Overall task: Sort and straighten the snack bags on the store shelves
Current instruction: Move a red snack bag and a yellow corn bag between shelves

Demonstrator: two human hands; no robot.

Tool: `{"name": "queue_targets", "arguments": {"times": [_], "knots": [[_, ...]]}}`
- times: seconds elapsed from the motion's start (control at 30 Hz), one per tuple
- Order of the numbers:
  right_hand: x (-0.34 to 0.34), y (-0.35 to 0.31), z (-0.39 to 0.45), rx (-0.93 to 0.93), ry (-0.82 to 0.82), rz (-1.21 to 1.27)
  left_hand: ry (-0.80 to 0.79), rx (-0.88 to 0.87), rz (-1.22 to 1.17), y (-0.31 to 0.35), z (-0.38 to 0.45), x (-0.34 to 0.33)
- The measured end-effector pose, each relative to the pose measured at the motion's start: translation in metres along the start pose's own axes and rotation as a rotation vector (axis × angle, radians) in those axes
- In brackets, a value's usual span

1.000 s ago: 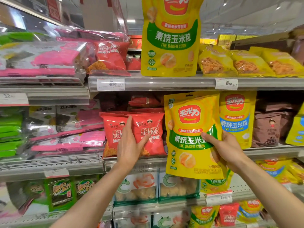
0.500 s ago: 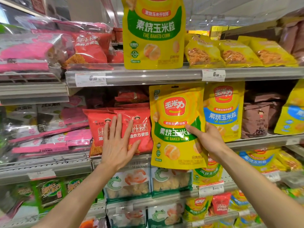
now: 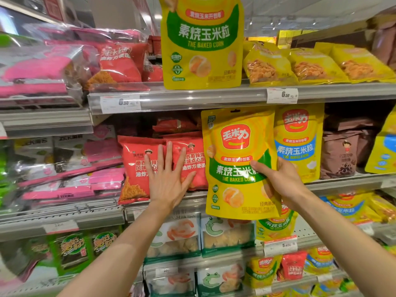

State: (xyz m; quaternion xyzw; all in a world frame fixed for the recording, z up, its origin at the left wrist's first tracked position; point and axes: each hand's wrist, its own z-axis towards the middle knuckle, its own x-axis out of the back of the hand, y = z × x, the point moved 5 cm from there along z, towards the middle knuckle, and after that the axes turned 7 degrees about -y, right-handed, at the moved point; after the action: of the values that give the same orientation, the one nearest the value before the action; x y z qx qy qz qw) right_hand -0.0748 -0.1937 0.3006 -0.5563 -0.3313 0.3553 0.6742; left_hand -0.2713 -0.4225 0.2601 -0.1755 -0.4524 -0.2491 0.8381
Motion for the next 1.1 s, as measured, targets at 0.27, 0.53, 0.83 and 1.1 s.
{"name": "queue_targets", "arguments": {"times": [0.27, 0.53, 0.83, 1.1], "knots": [[-0.016, 0.004, 0.002, 0.004, -0.008, -0.008, 0.022, -0.175, 0.000, -0.019, -0.018, 0.011], [-0.036, 0.008, 0.009, 0.025, -0.007, -0.015, 0.152, -0.231, -0.060, -0.076, -0.034, 0.037], [-0.053, 0.012, 0.017, 0.010, -0.022, -0.029, 0.014, -0.133, 0.088, -0.101, -0.024, 0.001], [-0.056, 0.014, 0.009, -0.003, -0.063, 0.045, 0.108, -0.110, -0.113, -0.082, -0.037, 0.024]]}}
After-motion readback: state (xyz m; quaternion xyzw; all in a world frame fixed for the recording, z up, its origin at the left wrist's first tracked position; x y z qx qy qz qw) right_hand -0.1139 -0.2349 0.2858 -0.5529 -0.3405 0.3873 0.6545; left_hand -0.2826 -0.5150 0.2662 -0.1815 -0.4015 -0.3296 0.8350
